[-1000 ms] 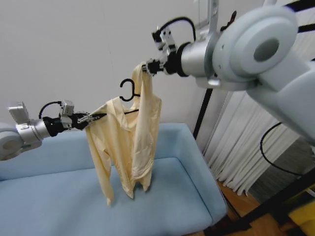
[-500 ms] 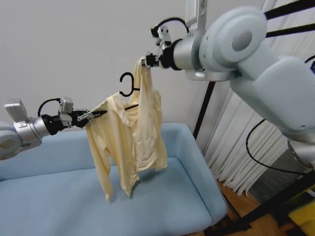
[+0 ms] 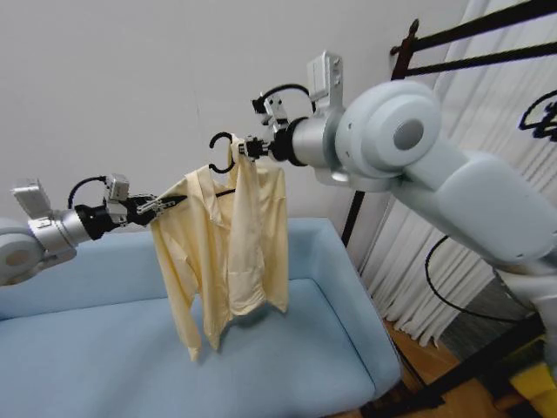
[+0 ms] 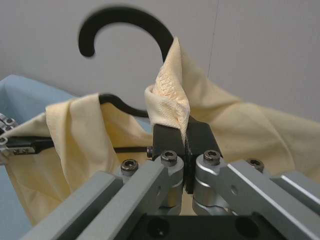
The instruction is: Pick up the clothes from the sofa and hang them on the clothes hanger.
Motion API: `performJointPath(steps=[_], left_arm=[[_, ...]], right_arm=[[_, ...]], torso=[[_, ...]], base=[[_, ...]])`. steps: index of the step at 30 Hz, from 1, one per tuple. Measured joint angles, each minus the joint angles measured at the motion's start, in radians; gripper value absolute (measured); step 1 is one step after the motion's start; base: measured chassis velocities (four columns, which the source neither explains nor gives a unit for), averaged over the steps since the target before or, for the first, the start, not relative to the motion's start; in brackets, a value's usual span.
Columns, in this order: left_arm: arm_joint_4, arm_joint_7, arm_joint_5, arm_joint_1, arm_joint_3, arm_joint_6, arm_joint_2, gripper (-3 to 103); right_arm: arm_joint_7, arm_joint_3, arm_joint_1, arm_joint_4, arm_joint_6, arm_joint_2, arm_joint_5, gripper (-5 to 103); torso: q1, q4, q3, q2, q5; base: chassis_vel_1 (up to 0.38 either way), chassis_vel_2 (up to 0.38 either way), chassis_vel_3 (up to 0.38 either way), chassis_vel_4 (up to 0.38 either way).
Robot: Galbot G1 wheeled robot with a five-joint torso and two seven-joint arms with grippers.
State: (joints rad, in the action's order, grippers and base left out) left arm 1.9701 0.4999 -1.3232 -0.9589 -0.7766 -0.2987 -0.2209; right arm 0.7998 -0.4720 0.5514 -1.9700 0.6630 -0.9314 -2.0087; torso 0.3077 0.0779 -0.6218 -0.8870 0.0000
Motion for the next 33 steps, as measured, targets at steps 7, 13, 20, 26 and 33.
performJointPath(steps=[7, 13, 20, 26, 33], left_arm=[[-0.003, -0.004, -0.018, 0.004, 0.001, 0.015, 0.000, 2], [0.000, 0.001, -0.023, 0.000, 0.001, 0.016, -0.004, 2], [-0.009, 0.048, -0.036, -0.002, 0.003, 0.020, -0.010, 2], [-0.016, 0.088, -0.019, -0.011, 0.010, 0.021, -0.033, 2], [-0.013, 0.085, -0.023, -0.005, 0.012, 0.021, -0.031, 2]], right_arm=[[-0.004, 0.002, -0.045, -0.011, -0.017, -0.007, 0.030, 0], [-0.019, 0.005, -0.055, 0.014, -0.036, -0.023, 0.060, 0], [-0.042, 0.005, -0.061, 0.012, -0.074, -0.054, 0.103, 0], [-0.094, 0.009, -0.041, 0.016, -0.082, -0.039, 0.117, 0], [-0.097, -0.003, -0.062, -0.008, -0.074, -0.028, 0.115, 0]], torso=[[0.000, 0.0001, 0.000, 0.000, 0.0000], [0.000, 0.0001, 0.000, 0.000, 0.0000], [0.000, -0.0003, 0.000, 0.000, -0.0001], [0.000, 0.0002, 0.000, 0.000, -0.0001], [0.000, 0.0000, 0.000, 0.000, -0.0001]], base=[[0.000, 0.000, 0.000, 0.000], [0.000, 0.000, 0.000, 0.000], [0.000, 0.000, 0.000, 0.000], [0.000, 0.000, 0.000, 0.000], [0.000, 0.000, 0.000, 0.000]])
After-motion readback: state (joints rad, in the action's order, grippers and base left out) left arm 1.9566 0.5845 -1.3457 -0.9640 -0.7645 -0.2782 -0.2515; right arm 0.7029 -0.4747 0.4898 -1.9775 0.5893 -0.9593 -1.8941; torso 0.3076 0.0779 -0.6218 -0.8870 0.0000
